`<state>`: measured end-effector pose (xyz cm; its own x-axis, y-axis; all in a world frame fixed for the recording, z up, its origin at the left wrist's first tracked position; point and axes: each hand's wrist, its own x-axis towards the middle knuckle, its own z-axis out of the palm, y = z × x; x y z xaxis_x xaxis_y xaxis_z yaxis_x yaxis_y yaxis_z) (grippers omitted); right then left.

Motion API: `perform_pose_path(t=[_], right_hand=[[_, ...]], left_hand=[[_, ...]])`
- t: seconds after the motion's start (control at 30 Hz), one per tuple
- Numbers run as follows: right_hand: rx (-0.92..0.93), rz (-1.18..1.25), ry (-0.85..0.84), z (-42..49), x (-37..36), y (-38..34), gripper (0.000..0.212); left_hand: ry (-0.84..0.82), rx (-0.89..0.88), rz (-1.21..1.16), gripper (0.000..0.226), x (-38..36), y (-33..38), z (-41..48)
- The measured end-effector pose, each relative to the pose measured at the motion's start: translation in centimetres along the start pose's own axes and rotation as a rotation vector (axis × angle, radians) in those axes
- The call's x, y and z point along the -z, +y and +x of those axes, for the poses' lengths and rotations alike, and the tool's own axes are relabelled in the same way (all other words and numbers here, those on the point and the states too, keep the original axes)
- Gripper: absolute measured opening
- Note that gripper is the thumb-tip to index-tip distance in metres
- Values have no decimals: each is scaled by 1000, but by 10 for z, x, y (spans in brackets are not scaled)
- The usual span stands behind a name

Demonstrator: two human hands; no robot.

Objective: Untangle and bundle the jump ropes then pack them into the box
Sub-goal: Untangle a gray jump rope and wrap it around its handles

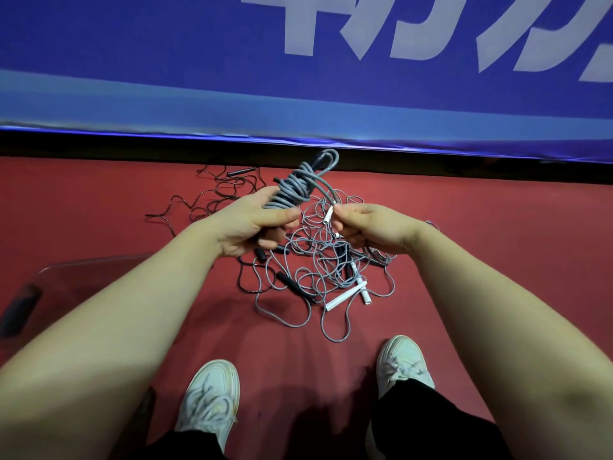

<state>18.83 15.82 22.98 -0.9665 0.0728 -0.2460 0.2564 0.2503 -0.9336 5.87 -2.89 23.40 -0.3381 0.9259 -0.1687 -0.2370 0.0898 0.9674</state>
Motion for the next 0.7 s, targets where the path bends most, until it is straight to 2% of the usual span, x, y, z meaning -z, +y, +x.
perform_pose_path(t=[0.07, 0.1, 0.2, 0.23, 0.3, 0.37, 0.4, 0.47, 0.6, 0.7], right_hand=[[-7, 16, 3, 3, 1, 3, 36], [-14, 6, 14, 4, 2, 4, 36], [-26, -109, 111, 6, 8, 9, 37], [-28, -178, 154, 6, 10, 10, 36], [-41, -308, 228, 7, 13, 12, 36], [-36, -341, 263, 7, 13, 10, 35], [-33, -332, 256, 7, 12, 8, 35], [-44, -303, 180, 6, 8, 4, 33], [-110, -156, -98, 6, -3, 11, 34], [-86, -176, -90, 4, -2, 15, 25]], left_hand=[[-63, 36, -63, 56, 1, 0, -1], [-60, 53, -36, 53, -1, 1, -1], [32, 73, 195, 19, -6, 2, -4], [49, 63, 265, 16, -7, 2, -6], [73, 35, 357, 23, -8, 0, -6], [96, 6, 432, 48, -9, 0, -8], [115, -19, 495, 62, -10, 1, -9], [152, -111, 657, 75, -14, 4, -10], [76, -275, 836, 77, -19, 9, -12], [-43, -262, 959, 70, -21, 9, -16]])
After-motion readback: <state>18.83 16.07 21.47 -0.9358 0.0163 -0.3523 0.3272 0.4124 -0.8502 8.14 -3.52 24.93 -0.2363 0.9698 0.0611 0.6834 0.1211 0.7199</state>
